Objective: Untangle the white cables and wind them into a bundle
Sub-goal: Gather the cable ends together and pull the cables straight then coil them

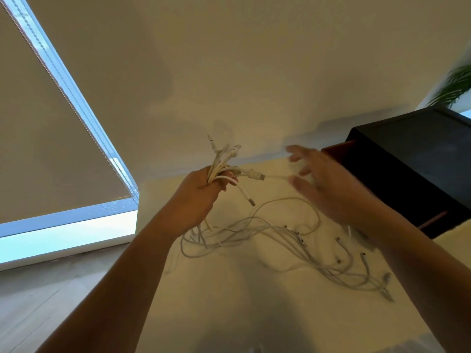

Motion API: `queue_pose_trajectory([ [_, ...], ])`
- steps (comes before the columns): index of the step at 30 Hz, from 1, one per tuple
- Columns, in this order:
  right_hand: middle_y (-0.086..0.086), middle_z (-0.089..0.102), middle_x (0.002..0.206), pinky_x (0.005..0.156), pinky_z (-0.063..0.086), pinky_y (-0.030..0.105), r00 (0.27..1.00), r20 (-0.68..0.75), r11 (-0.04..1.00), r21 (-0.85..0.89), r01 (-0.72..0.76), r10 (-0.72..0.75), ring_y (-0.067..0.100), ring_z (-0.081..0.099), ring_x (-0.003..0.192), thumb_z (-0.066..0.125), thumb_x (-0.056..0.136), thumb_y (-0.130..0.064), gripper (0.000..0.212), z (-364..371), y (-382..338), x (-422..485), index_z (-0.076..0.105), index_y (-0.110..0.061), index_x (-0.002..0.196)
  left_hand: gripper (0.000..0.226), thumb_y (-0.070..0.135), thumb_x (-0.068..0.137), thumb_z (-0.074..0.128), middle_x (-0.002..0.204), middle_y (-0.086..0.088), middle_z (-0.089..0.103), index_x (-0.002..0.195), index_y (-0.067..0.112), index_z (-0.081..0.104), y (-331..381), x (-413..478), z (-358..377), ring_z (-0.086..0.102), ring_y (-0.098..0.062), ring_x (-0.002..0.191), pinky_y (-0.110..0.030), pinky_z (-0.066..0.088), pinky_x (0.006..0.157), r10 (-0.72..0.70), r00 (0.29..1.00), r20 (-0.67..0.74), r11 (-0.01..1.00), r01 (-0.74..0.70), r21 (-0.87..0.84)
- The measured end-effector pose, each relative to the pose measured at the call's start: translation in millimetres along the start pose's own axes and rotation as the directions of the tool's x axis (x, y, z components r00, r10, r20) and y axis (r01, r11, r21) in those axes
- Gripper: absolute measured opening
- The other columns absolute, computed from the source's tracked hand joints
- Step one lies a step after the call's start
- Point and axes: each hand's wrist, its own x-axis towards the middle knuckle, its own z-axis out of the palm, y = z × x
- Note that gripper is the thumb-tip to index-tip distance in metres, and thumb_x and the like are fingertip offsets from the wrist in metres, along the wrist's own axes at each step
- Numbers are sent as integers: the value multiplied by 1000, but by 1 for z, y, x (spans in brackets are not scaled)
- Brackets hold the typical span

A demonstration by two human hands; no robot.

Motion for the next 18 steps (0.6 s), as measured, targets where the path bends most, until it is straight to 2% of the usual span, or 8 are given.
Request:
queue_pose_trajectory([
  [2, -16, 54, 118, 87, 44, 26, 992, 84, 993, -54, 101, -97, 6, 52, 105, 47, 95, -44, 41, 11, -14, 4, 48, -28, 132, 33, -4, 94, 43, 42, 19, 49, 77, 17, 63, 2, -1, 7, 43, 3, 38, -10, 30, 44, 20, 1000, 11, 999, -21, 39],
  [3, -9, 62, 112, 86, 46, 32, 988, 107, 993, -31, 114, -110, 12, 56, 102, 44, 95, -45, 34, 17, -18, 6, 59, -24, 116, 33, -3, 93, 43, 42, 23, 50, 77, 18, 62, 3, -2, 10, 44, 5, 38, -9, 31, 43, 27, 1000, 12, 998, -27, 52],
  [5, -1, 68, 85, 72, 49, 38, 990, 118, 989, 134, 61, -77, 17, 62, 80, 41, 94, -46, 37, 24, -25, 8, 63, -19, 83, 33, 0, 94, 45, 40, 22, 48, 76, 21, 61, 2, -4, 13, 40, 0, 35, -10, 27, 40, 37, 999, 15, 996, -38, 76],
  [6, -6, 64, 69, 61, 45, 33, 993, 107, 979, 199, 35, -57, 12, 59, 65, 42, 94, -46, 38, 26, -26, 9, 63, -20, 76, 33, 1, 95, 46, 39, 21, 47, 74, 22, 61, 1, -4, 14, 37, -2, 33, -11, 25, 39, 39, 999, 3, 995, -39, 88],
  [8, -11, 48, 48, 47, 30, 19, 996, 77, 968, 247, 33, -54, 7, 44, 46, 47, 94, -47, 39, 31, -28, 8, 67, -20, 73, 29, 3, 94, 50, 40, 19, 48, 74, 22, 61, 0, -6, 13, 35, -4, 34, -15, 27, 40, 44, 999, -33, 993, -40, 113],
  [10, -10, 42, 42, 45, 29, 19, 996, 73, 969, 247, 26, -45, 8, 39, 42, 47, 94, -48, 41, 34, -32, 6, 67, -19, 72, 22, 6, 92, 53, 51, 14, 55, 79, 20, 64, -1, -8, 13, 42, -6, 44, -16, 31, 43, 77, 995, -61, 986, -67, 151],
  [13, -6, 43, 45, 47, 29, 24, 999, 33, 986, 163, 33, -38, 10, 41, 45, 43, 97, -45, 44, 37, -35, 6, 58, -19, 65, 22, 8, 92, 55, 69, 3, 62, 76, 21, 64, -1, -12, 15, 52, -18, 62, -13, 35, 51, 143, 986, -89, 971, -123, 203],
  [18, 0, 45, 53, 53, 29, 36, 999, 26, 999, 47, 16, -18, 19, 42, 53, 36, 100, -37, 42, 38, -23, 9, 51, -9, 70, 18, 17, 94, 56, 56, 18, 57, 89, 19, 73, -1, -13, 17, 41, -6, 47, -16, 31, 46, 199, 973, -118, 957, -167, 235],
])
